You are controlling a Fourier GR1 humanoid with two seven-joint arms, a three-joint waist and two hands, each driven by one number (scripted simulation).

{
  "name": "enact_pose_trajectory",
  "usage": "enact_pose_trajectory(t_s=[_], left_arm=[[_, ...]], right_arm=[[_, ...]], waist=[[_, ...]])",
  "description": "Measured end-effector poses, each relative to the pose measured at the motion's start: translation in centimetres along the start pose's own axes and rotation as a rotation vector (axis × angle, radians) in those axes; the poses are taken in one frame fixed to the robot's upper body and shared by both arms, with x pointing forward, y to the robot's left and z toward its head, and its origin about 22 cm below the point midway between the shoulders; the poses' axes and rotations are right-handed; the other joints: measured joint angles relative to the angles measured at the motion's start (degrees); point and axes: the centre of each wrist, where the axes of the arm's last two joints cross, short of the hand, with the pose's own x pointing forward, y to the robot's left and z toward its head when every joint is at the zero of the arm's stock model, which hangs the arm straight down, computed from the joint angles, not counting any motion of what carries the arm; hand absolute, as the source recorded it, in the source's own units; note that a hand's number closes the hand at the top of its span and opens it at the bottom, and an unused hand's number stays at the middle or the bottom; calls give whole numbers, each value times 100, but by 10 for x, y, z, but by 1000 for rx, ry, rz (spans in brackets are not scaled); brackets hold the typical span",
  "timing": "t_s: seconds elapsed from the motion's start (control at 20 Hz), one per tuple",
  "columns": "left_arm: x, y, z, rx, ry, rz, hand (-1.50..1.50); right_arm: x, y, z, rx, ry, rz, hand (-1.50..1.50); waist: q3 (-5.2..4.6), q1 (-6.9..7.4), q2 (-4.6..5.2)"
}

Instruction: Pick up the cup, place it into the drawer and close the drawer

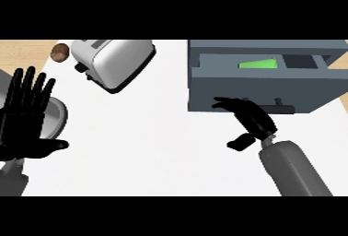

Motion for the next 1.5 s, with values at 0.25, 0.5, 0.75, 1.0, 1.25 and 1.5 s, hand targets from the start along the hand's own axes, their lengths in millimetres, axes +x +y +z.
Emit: enact_pose_trajectory(t_s=[0.25,0.5,0.75,1.0,1.25,1.5], left_arm=[[-5,13,8,6,4,3,-150],[-3,19,6,-8,1,19,-150],[-6,18,12,-28,4,28,-150],[-7,18,11,-46,7,41,-150],[-3,17,3,-62,3,26,-150],[-11,14,7,-62,5,22,-150]], right_arm=[[-19,-3,-26,-9,-2,-9,-150],[-36,-18,-45,-2,-9,-59,-150],[-53,-43,-51,14,-47,-89,-150],[-63,-64,-54,28,-55,-111,-150],[-69,-71,-52,64,-71,-131,-150],[-72,-72,-51,83,-72,-146,-150]], waist=[[-17,15,-19],[-17,63,-11],[-31,152,-45],[-35,256,-30],[-44,318,-15],[-58,334,-27]])
